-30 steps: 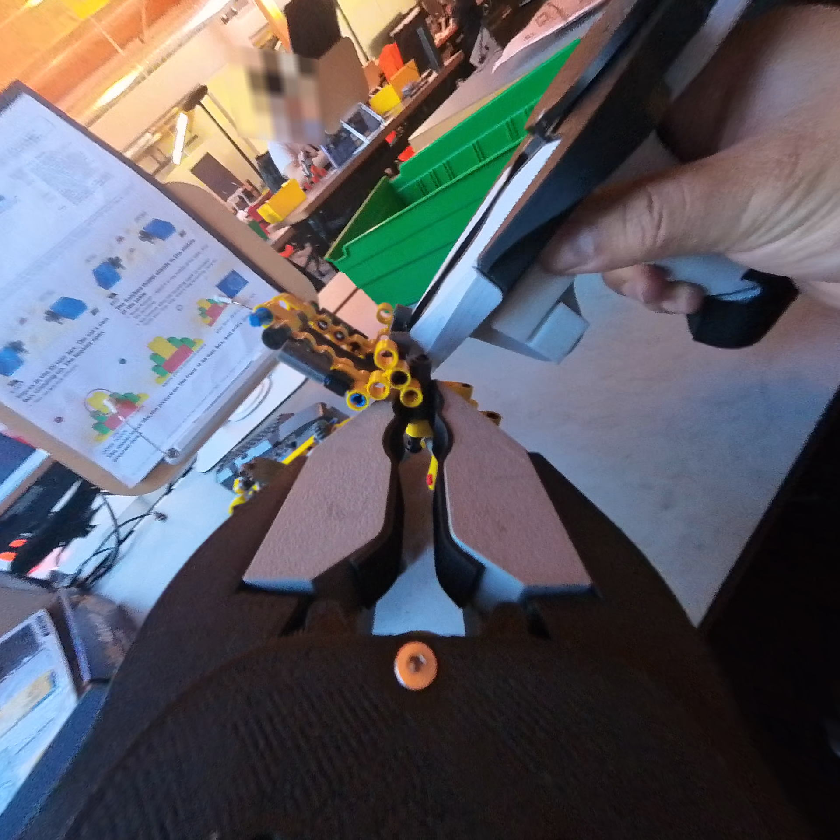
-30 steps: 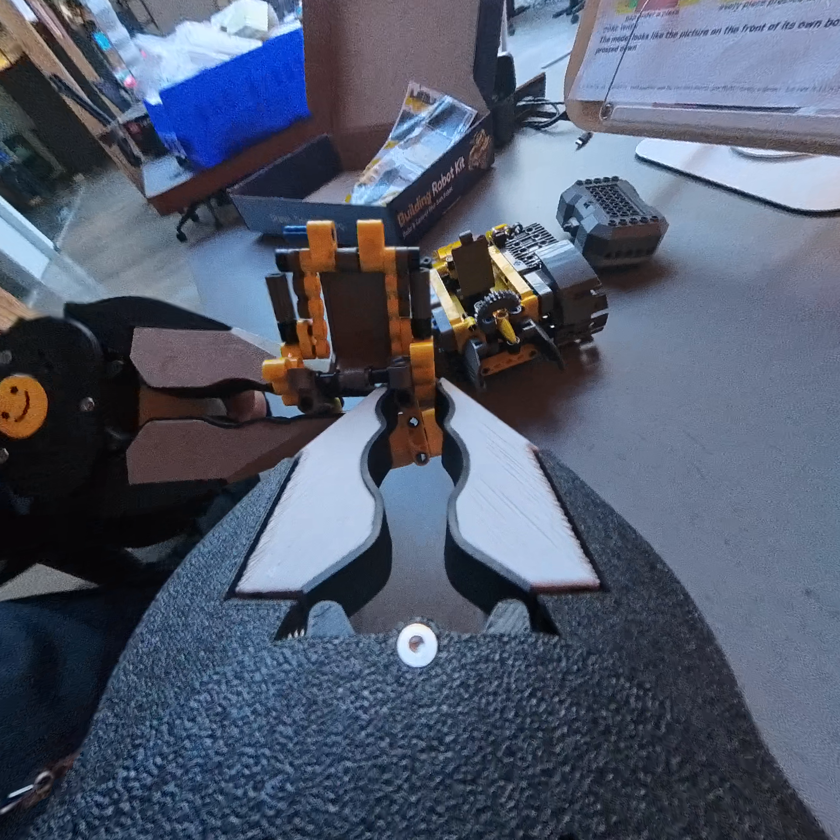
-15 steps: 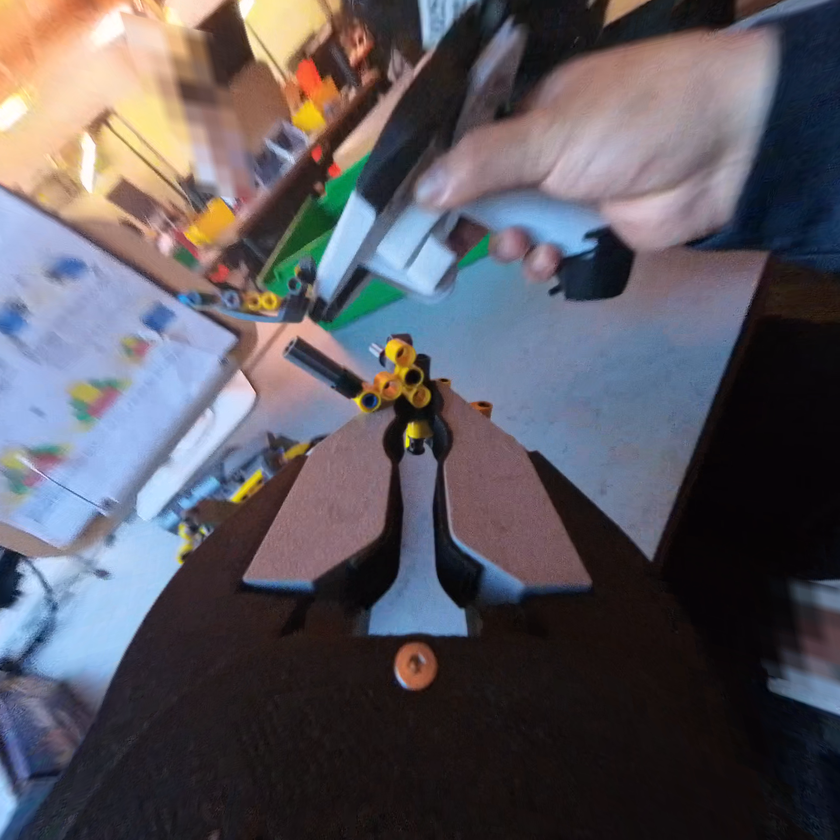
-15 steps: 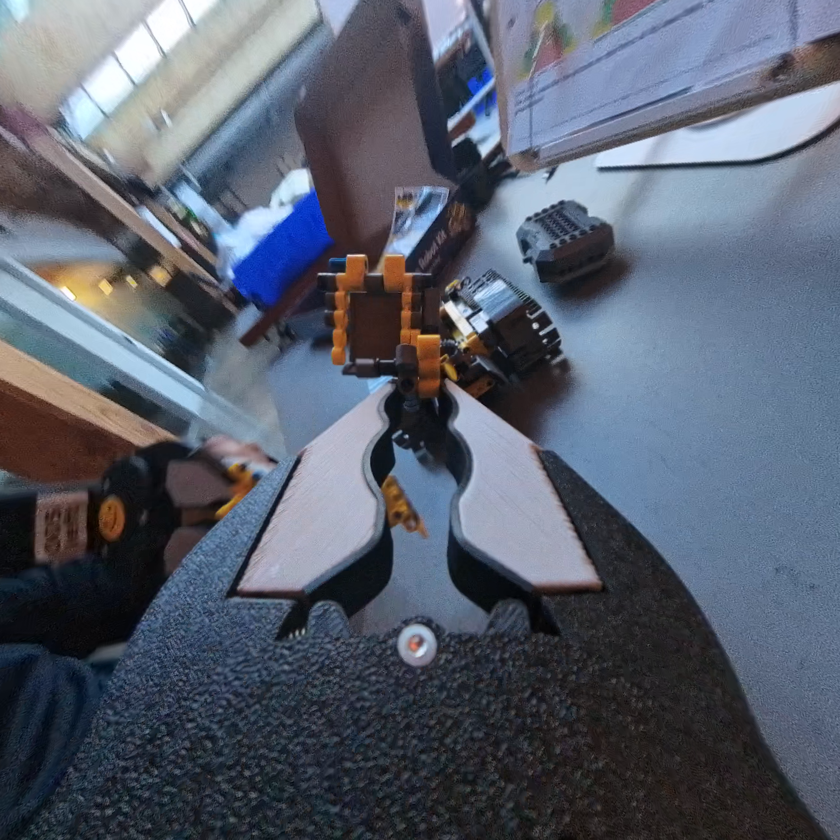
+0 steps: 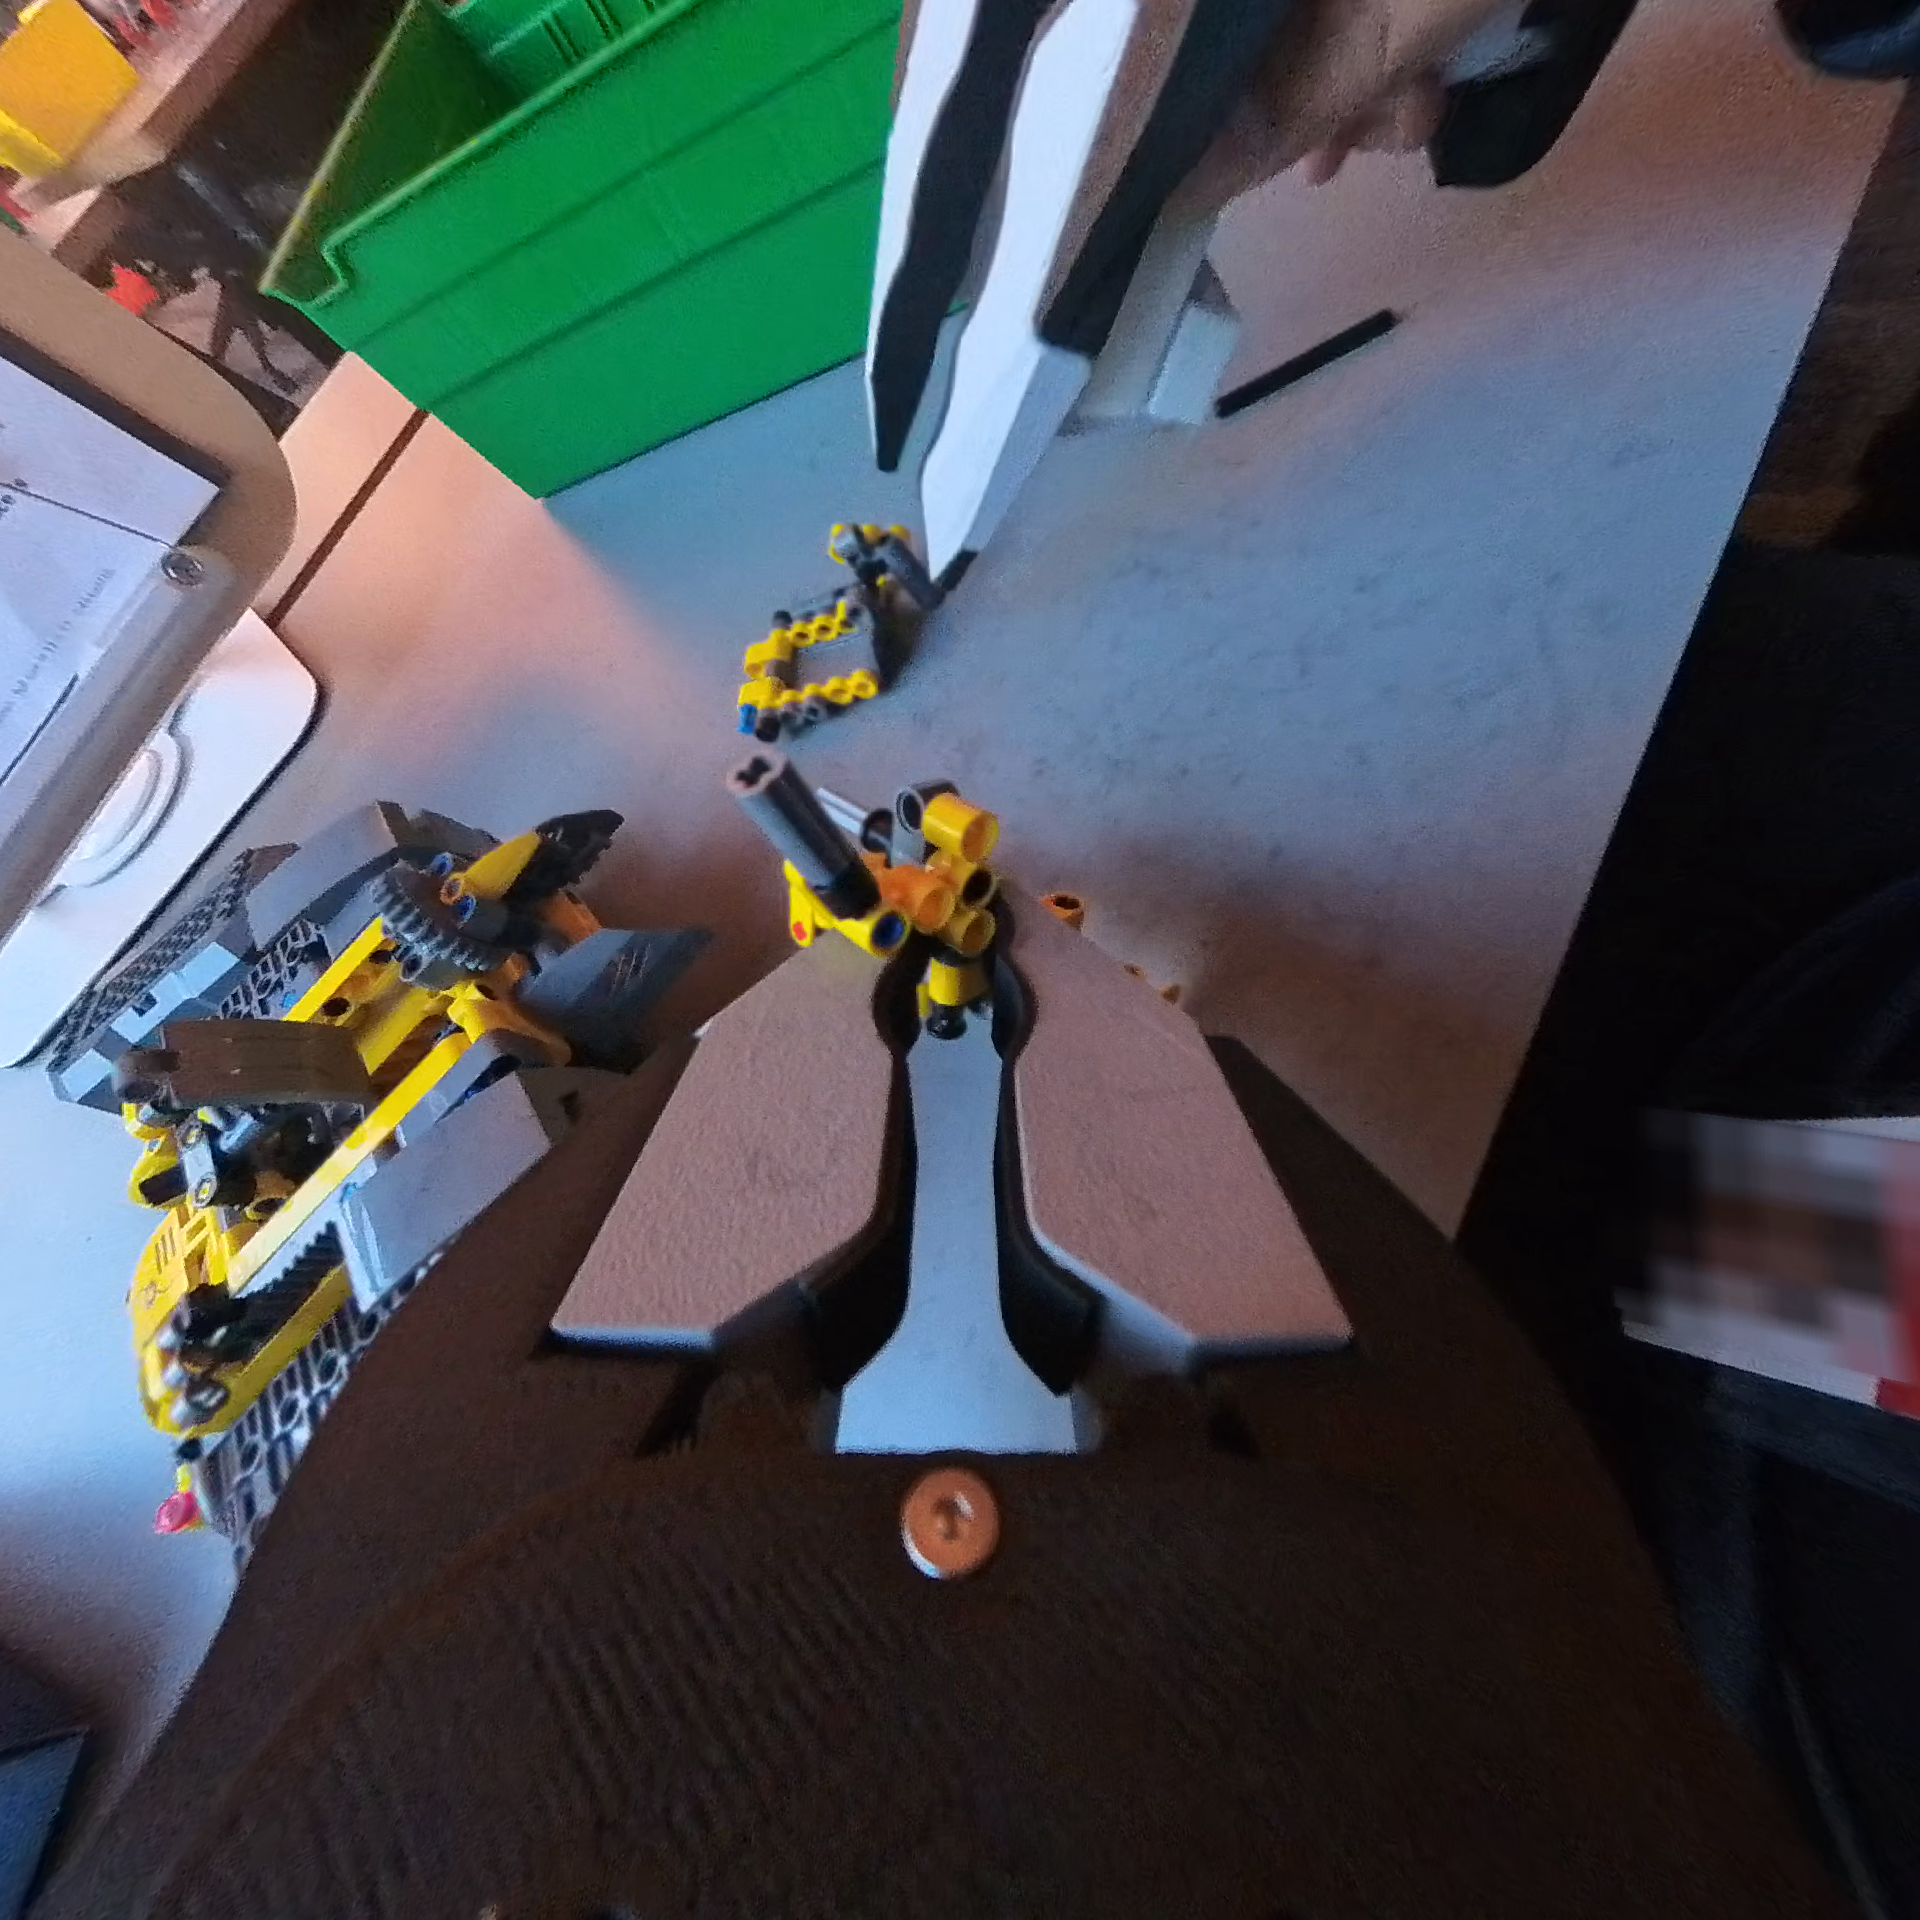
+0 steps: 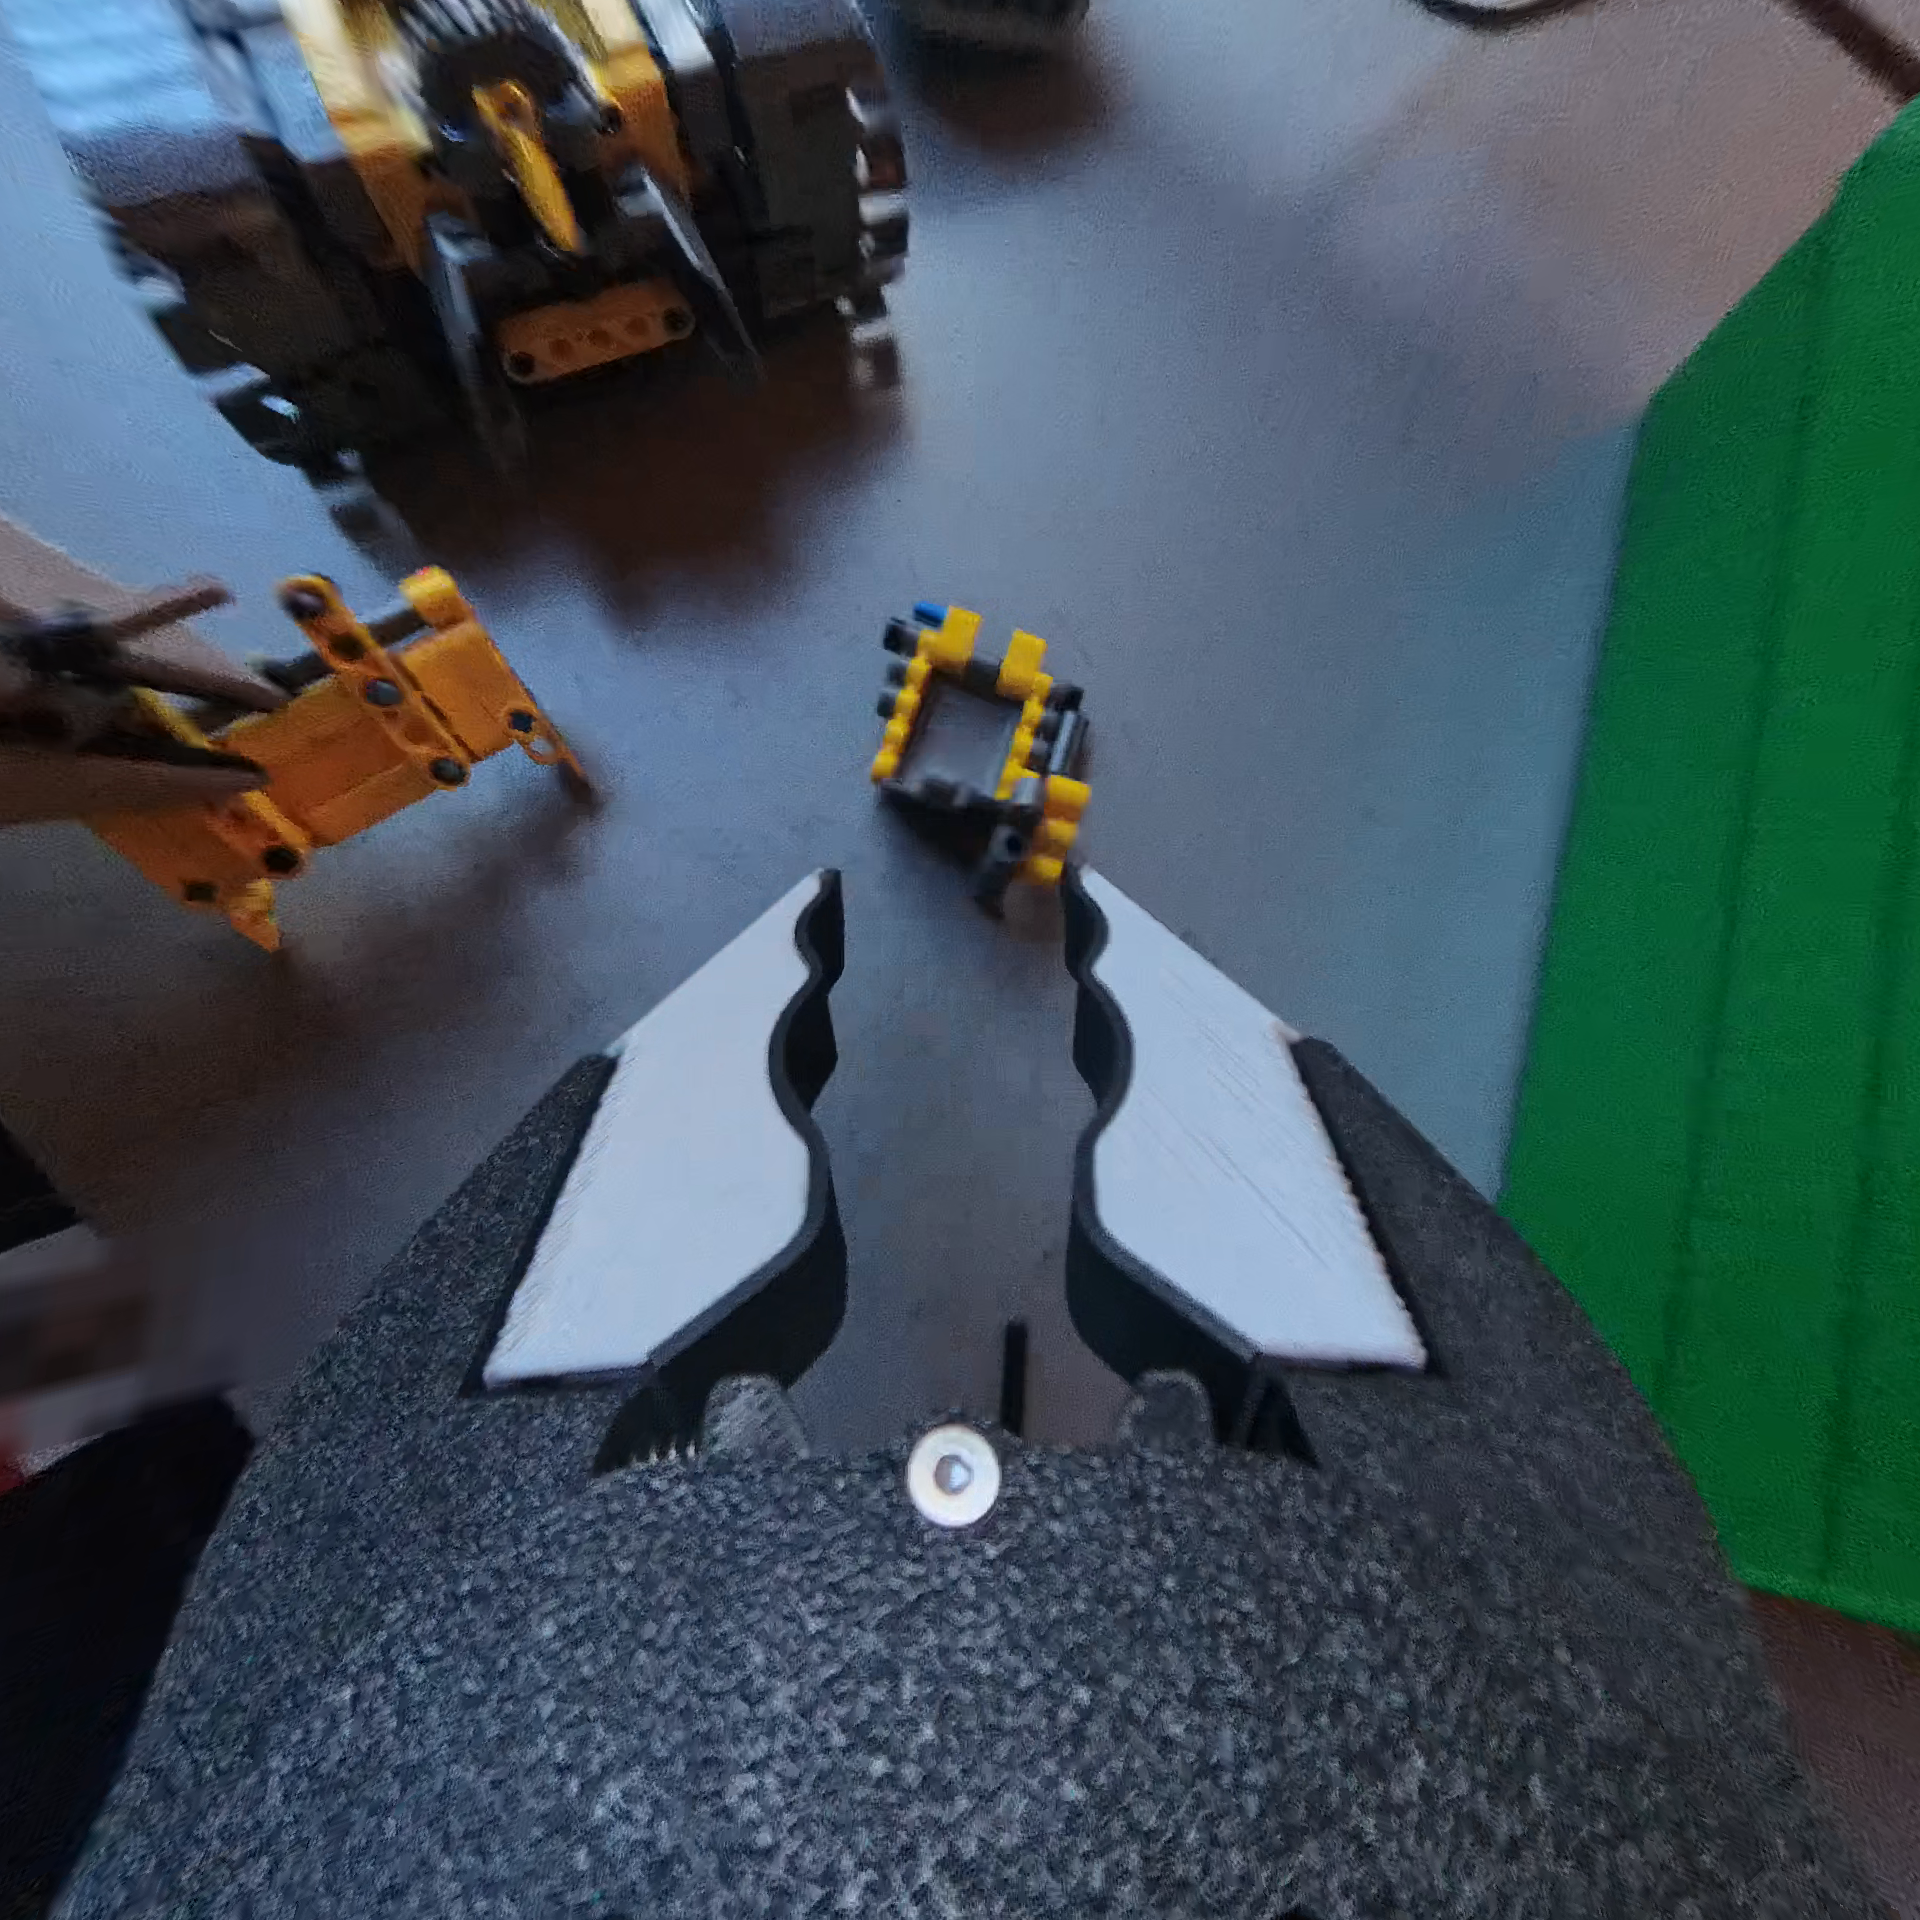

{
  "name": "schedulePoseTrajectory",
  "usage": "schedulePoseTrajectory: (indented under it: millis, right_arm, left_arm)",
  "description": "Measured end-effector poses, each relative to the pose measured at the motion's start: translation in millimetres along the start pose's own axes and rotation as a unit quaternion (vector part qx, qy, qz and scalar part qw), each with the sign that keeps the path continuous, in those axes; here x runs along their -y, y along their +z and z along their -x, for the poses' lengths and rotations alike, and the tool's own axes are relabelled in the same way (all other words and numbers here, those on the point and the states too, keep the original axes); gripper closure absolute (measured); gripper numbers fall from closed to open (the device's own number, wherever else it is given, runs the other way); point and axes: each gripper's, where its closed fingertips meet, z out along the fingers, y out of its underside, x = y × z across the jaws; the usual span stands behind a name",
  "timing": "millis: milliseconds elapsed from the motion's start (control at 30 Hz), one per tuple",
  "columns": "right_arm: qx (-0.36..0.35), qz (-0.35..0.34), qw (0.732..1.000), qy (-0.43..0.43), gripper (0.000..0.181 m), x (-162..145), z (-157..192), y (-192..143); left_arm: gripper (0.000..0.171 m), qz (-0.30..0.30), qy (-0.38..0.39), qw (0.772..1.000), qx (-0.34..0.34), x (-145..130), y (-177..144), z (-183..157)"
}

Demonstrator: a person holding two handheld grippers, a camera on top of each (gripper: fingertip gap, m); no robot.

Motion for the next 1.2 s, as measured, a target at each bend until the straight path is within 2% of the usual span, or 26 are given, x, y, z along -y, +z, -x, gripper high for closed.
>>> schedulePoseTrajectory:
  millis: [100,233,300,367,433,467,600,700,800,933,1033,1100,1200]
  right_arm:
    - [0.060,-0.062,0.996,-0.003,0.137,19,26,-21]
    - [0.225,-0.148,0.962,-0.043,0.136,50,101,-59]
    - [0.252,-0.163,0.952,-0.065,0.138,58,123,-69]
    - [0.251,-0.172,0.949,-0.084,0.152,64,133,-71]
    - [0.232,-0.167,0.954,-0.085,0.172,65,131,-63]
    - [0.235,-0.167,0.954,-0.078,0.175,65,131,-61]
    - [0.307,-0.204,0.930,0.014,0.162,75,134,-62]
    - [0.354,-0.205,0.910,0.063,0.168,70,133,-58]
    - [0.367,-0.243,0.894,0.086,0.170,75,129,-65]
    - [0.357,-0.248,0.896,0.087,0.164,79,127,-60]
    - [0.354,-0.246,0.900,0.072,0.178,78,133,-56]
    - [0.335,-0.248,0.906,0.071,0.178,79,130,-54]
    - [0.280,-0.288,0.911,0.093,0.179,90,109,-59]
  left_arm:
    - [0.166,0.004,0.017,1.000,-0.004,1,-3,2]
    - [0.166,0.033,0.058,0.998,-0.012,0,-5,-1]
    - [0.166,0.039,0.074,0.996,-0.013,5,-7,-3]
    - [0.166,0.038,0.085,0.996,-0.015,10,-9,-6]
    - [0.166,0.037,0.094,0.995,-0.012,13,-11,-7]
    - [0.166,0.039,0.096,0.995,-0.013,13,-11,-8]
    - [0.166,0.020,0.077,0.996,-0.032,14,-8,-17]
    - [0.166,-0.010,0.027,0.999,-0.043,21,-8,-17]
    - [0.166,-0.026,-0.017,0.998,-0.060,24,-9,-17]
    - [0.166,-0.030,-0.024,0.997,-0.065,28,-7,-20]
    - [0.166,-0.025,-0.029,0.997,-0.062,27,-6,-20]
    - [0.166,-0.028,-0.037,0.997,-0.058,26,-5,-18]
    - [0.164,-0.037,-0.054,0.997,-0.032,28,-8,-5]
